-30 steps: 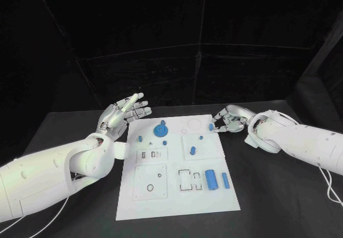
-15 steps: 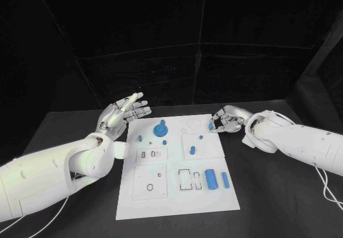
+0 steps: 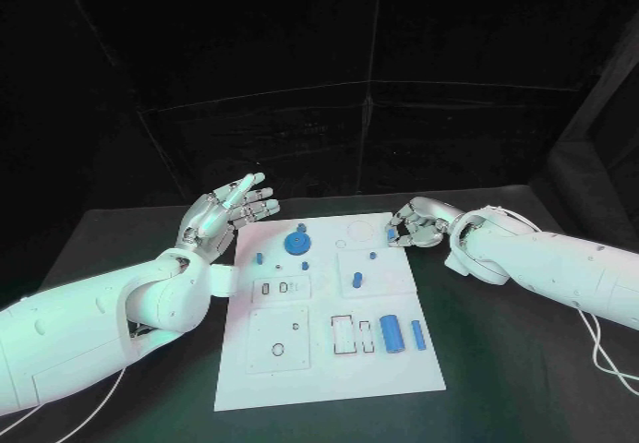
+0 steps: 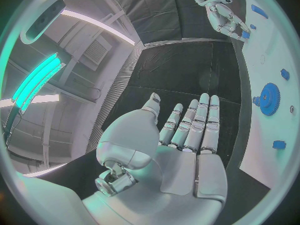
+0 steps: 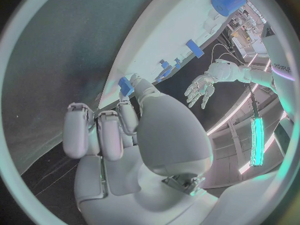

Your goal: Assemble the parts on the task board

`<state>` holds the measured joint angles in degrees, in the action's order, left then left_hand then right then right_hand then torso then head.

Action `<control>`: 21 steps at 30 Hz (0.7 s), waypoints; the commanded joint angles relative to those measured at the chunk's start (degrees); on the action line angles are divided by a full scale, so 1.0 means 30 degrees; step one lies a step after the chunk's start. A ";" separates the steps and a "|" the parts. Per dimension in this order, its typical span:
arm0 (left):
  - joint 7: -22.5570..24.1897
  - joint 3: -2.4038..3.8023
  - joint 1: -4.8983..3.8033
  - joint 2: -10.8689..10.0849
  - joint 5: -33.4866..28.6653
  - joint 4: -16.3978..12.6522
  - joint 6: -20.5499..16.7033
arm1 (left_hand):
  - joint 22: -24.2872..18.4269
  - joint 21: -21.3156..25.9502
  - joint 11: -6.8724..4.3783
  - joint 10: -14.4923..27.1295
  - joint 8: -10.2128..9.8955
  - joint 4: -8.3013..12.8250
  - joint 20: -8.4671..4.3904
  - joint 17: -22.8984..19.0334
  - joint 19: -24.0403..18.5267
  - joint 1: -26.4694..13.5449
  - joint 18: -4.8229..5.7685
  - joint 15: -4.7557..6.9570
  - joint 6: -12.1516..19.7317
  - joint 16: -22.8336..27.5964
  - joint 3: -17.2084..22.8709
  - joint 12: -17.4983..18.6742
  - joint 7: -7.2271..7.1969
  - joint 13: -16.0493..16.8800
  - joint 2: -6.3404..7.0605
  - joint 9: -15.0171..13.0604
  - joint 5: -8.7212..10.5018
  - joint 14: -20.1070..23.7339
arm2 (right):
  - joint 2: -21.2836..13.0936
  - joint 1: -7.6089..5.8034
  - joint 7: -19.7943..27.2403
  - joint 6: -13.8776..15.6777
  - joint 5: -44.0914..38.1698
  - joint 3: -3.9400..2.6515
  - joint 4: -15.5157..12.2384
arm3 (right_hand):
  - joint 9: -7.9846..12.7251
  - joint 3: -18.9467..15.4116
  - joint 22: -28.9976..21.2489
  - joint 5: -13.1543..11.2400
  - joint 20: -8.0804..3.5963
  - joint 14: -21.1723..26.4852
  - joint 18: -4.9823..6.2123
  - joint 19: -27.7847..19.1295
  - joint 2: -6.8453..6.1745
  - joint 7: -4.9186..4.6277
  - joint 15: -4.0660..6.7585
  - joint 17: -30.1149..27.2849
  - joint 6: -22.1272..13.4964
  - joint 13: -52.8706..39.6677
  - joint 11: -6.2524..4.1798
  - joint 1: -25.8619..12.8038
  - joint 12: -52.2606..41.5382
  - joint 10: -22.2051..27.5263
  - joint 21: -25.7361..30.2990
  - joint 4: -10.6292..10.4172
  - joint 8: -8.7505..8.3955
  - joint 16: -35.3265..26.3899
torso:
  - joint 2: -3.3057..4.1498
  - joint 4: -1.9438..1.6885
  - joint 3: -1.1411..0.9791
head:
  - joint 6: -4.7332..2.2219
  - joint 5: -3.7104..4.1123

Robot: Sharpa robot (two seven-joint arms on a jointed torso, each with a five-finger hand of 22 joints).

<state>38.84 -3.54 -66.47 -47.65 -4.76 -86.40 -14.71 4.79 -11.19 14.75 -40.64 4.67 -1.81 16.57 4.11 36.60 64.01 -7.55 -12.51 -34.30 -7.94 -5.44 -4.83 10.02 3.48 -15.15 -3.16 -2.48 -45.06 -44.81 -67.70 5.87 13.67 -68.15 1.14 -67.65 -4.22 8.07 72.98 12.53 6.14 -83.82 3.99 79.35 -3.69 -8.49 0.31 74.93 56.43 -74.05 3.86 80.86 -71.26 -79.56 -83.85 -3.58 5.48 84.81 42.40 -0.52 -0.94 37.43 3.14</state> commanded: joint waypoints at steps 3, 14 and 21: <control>0.1121 0.0017 -0.0026 0.0006 0.0007 -0.0012 0.0252 | -0.0006 -0.0073 -0.0043 -0.0008 -0.0131 0.0098 0.0000 0.0005 0.0157 0.0119 -0.0207 -0.0021 0.0013 -0.0081 0.0021 0.0080 0.2349 -0.0009 0.0077 0.0008 -0.0082 -0.0137 | 0.0028 -0.0017 -0.0148 -0.0023 -0.0220 -0.0007 0.0030 | -0.0039 0.0084 0.0055 0.0003 -0.0171 -0.1380 -0.0133 0.0080 0.0288 0.0027 0.0169 0.1834 0.0378 -0.0031 -0.0186 0.0076 -0.0079 -0.0048 -0.0040 0.0074 0.0181 -0.0028 | 0.0002 0.0003 -0.0007 | 0.0044 -0.0006; 0.1040 0.0017 -0.0026 0.0015 0.0007 -0.0003 0.0298 | -0.0025 -0.0039 -0.0042 0.0021 -0.0139 0.0104 0.0001 0.0000 0.0069 0.0115 -0.0203 -0.0024 0.0035 -0.0071 0.0027 0.0091 0.2349 -0.0012 0.0079 0.0011 -0.0082 -0.0132 | 0.0034 -0.0003 -0.0021 0.0316 -0.0132 -0.0007 0.0063 | -0.0052 0.0393 0.0096 -0.0174 -0.0275 -0.1391 -0.0139 0.0109 0.0625 0.0207 0.0293 0.1873 0.0938 -0.0084 -0.0339 0.0248 -0.0120 -0.0084 -0.0055 0.0195 0.0388 -0.0016 | -0.0005 0.0001 -0.0013 | 0.0085 -0.0002; 0.1025 0.0017 -0.0026 0.0015 0.0007 -0.0001 0.0309 | -0.0037 -0.0018 -0.0040 0.0032 -0.0145 0.0110 0.0002 -0.0003 0.0024 0.0113 -0.0200 -0.0028 0.0042 -0.0062 0.0033 0.0099 0.2350 -0.0013 0.0080 0.0012 -0.0083 -0.0126 | 0.0093 -0.0002 0.0071 0.1438 0.0241 -0.0009 -0.0050 | -0.0064 0.1070 0.0140 -0.0505 -0.0419 -0.1406 -0.0147 0.0138 0.1294 0.0427 0.0450 0.1929 0.1501 -0.0157 -0.0523 0.0511 -0.0183 -0.0160 -0.0070 0.0338 0.0614 0.0003 | 0.0003 0.0007 -0.0022 | 0.0100 -0.0023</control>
<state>38.84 -3.54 -66.47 -47.65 -4.76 -86.36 -14.56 4.73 -11.19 14.75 -40.64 4.45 -1.81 16.57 4.11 36.60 64.01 -7.54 -12.51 -34.30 -7.94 -5.44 -4.83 10.02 3.48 -15.15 -3.16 -2.48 -45.05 -44.61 -67.61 5.63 14.98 -68.26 1.14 -67.53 -4.19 10.97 73.32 11.19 5.30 -84.06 4.00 79.78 -0.87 -7.36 1.37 74.92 60.40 -74.53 2.64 82.00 -71.57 -79.93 -83.85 -2.51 6.90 84.81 42.39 -0.51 -1.00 37.72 3.09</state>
